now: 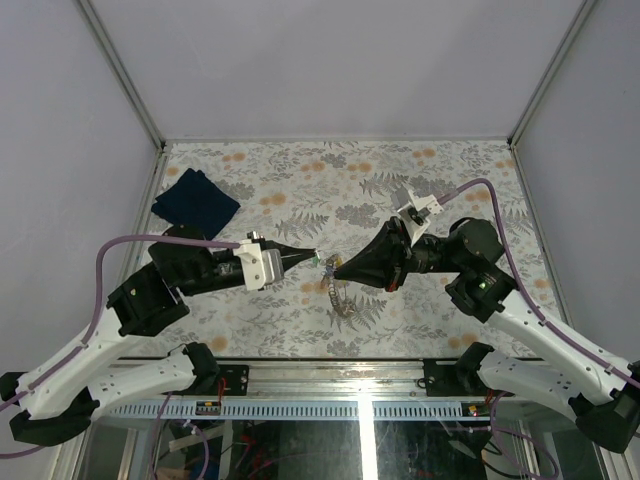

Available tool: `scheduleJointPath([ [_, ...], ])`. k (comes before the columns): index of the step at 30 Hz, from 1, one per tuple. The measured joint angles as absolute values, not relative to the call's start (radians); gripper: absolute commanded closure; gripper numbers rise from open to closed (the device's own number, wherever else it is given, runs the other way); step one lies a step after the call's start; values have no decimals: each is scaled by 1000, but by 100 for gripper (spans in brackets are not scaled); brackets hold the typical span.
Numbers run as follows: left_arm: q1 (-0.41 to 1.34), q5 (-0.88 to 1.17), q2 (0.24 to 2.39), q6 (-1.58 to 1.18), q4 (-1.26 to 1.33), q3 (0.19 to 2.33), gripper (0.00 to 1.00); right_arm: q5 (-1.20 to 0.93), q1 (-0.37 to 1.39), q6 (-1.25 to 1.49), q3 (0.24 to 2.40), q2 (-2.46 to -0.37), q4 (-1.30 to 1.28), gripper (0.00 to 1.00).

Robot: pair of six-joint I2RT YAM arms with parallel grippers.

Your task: Put the keys on the keyring

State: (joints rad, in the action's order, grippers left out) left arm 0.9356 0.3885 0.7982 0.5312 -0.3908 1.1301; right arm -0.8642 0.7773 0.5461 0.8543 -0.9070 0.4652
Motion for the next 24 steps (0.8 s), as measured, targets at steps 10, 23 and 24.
scheduleJointPath([
  [10, 936, 413, 814, 537, -391, 1156, 100, -801, 776, 546, 855, -907, 398, 100],
  [23, 936, 423, 834, 542, -394, 1163, 100, -698, 776, 515, 855, -878, 315, 100],
  [24, 936, 424, 834, 543, -395, 1164, 100, -696, 776, 513, 856, -876, 312, 100],
])
